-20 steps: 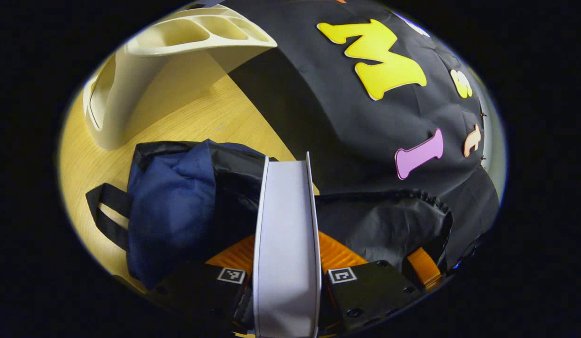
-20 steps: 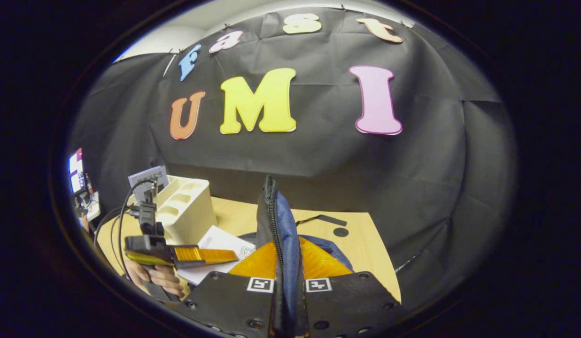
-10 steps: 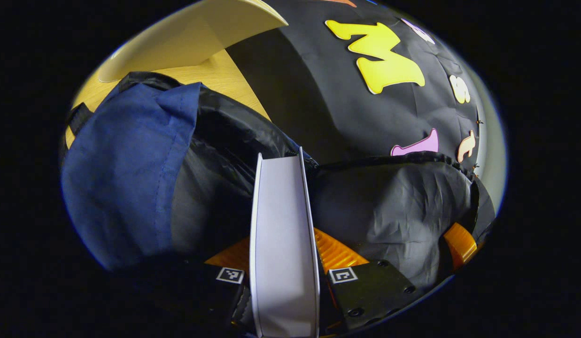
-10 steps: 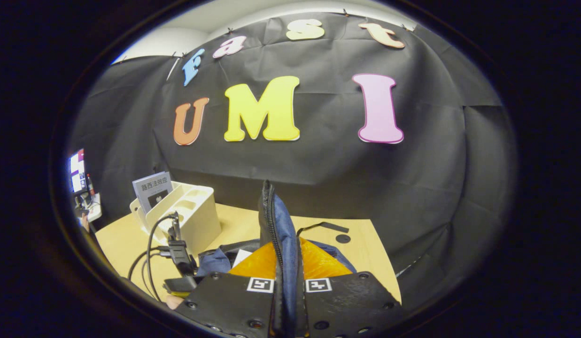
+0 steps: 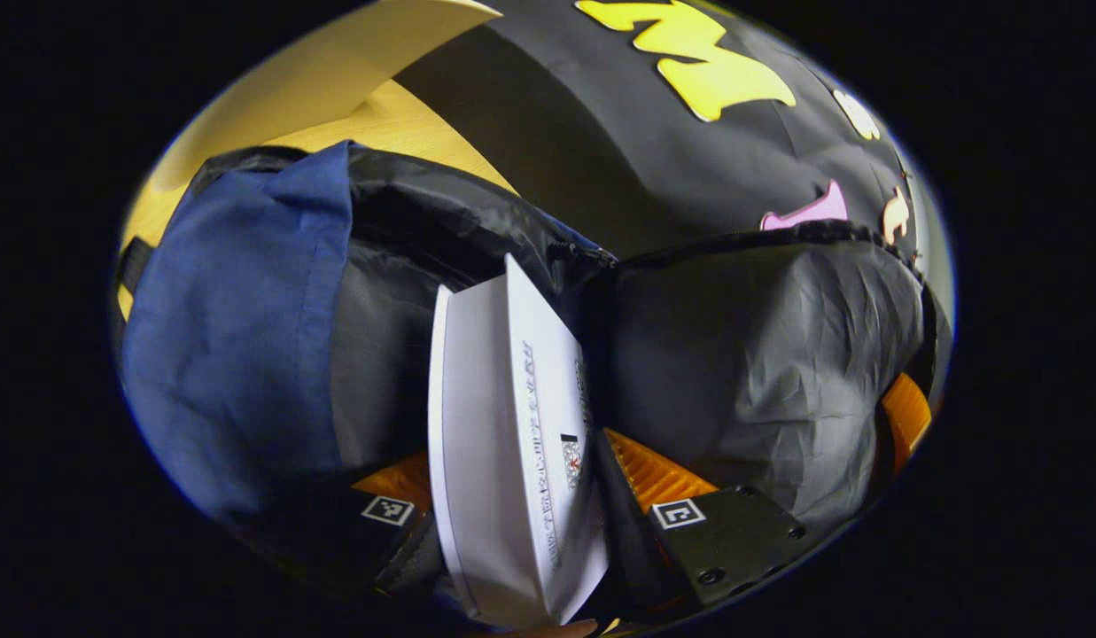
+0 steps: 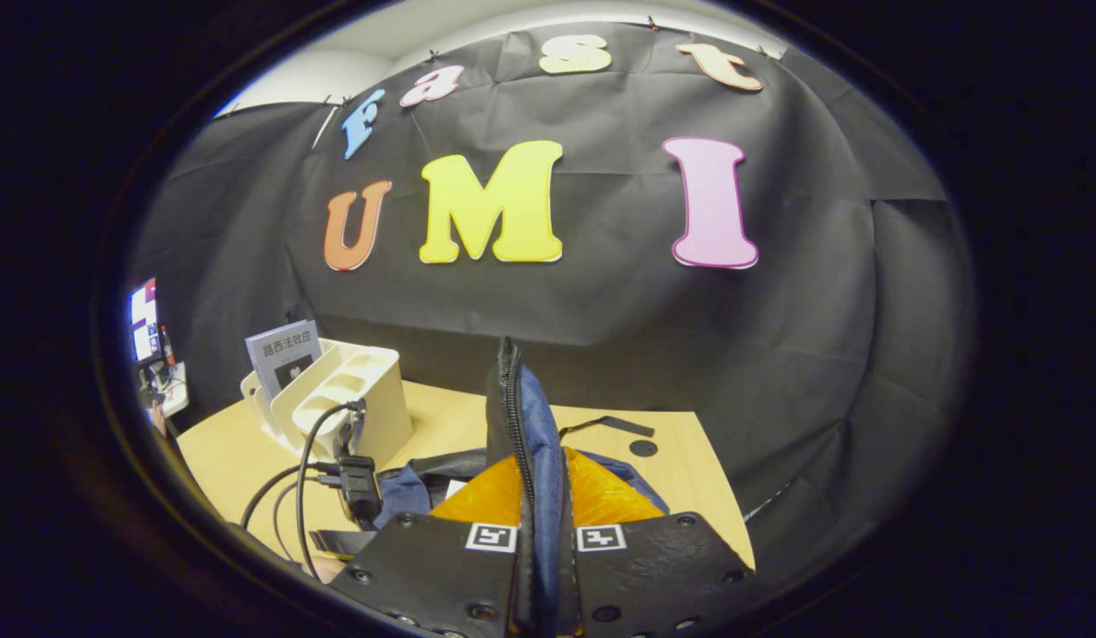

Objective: Open the schoolbag, grab two books from the bookshelf and put them into the schoolbag.

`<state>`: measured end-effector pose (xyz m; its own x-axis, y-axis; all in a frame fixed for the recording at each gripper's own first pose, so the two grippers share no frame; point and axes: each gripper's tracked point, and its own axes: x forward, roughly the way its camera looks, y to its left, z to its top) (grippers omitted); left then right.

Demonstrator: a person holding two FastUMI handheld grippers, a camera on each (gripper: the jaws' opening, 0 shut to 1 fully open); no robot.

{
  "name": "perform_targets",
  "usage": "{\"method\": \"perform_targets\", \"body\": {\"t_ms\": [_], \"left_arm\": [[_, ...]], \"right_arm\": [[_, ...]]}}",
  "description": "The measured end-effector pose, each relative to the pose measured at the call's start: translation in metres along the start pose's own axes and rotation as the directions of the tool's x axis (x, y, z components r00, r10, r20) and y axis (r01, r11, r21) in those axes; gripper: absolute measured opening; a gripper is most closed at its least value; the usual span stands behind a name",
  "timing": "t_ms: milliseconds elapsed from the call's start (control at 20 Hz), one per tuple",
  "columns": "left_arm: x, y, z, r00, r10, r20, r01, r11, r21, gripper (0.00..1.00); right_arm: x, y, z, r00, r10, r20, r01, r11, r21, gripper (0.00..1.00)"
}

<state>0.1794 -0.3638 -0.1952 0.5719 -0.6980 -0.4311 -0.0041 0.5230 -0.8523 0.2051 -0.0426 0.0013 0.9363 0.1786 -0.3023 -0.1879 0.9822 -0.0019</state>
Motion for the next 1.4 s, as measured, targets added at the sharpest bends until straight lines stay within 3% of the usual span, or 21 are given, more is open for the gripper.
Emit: {"method": "perform_targets", "body": {"t_ms": [50, 150, 200, 250, 550, 700, 950, 1400], "left_arm": [[-0.001, 0.002, 0.001, 1.000, 0.012, -0.020, -0.011, 1.000, 0.003, 0.85], [-0.010, 0.007, 0.005, 0.999, 0.035, -0.039, -0.034, 0.999, 0.016, 0.88], [-0.017, 0.014, 0.004, 0.998, 0.050, -0.046, -0.048, 0.998, 0.039, 1.00], [-0.024, 0.021, 0.006, 0.996, 0.074, -0.046, -0.071, 0.995, 0.064, 0.89], [-0.071, 0.040, 0.023, 0.992, 0.120, -0.033, -0.115, 0.984, 0.139, 0.91], [-0.098, 0.062, 0.029, 0.976, 0.217, 0.000, -0.210, 0.947, 0.244, 0.92], [-0.150, 0.086, 0.052, 0.949, 0.291, 0.125, -0.317, 0.863, 0.394, 0.92], [-0.248, 0.111, 0.116, 0.884, 0.317, 0.343, -0.460, 0.717, 0.523, 0.93]], "right_arm": [[0.000, -0.001, -0.001, 1.000, 0.001, -0.005, -0.001, 1.000, 0.001, 0.10], [-0.001, 0.000, -0.006, 1.000, 0.001, -0.014, -0.001, 1.000, 0.006, 0.10], [0.000, 0.000, -0.006, 1.000, 0.000, -0.017, 0.000, 1.000, 0.006, 0.10], [-0.001, 0.000, -0.007, 1.000, 0.000, -0.017, 0.000, 1.000, 0.006, 0.10], [-0.002, 0.002, -0.009, 1.000, -0.009, -0.024, 0.008, 1.000, -0.014, 0.10], [-0.001, 0.003, -0.012, 1.000, -0.016, -0.026, 0.015, 1.000, -0.018, 0.10], [0.001, 0.008, -0.016, 0.999, -0.020, -0.036, 0.019, 1.000, -0.025, 0.10], [0.005, 0.018, -0.017, 0.999, -0.024, -0.049, 0.022, 0.999, -0.026, 0.10]]}}
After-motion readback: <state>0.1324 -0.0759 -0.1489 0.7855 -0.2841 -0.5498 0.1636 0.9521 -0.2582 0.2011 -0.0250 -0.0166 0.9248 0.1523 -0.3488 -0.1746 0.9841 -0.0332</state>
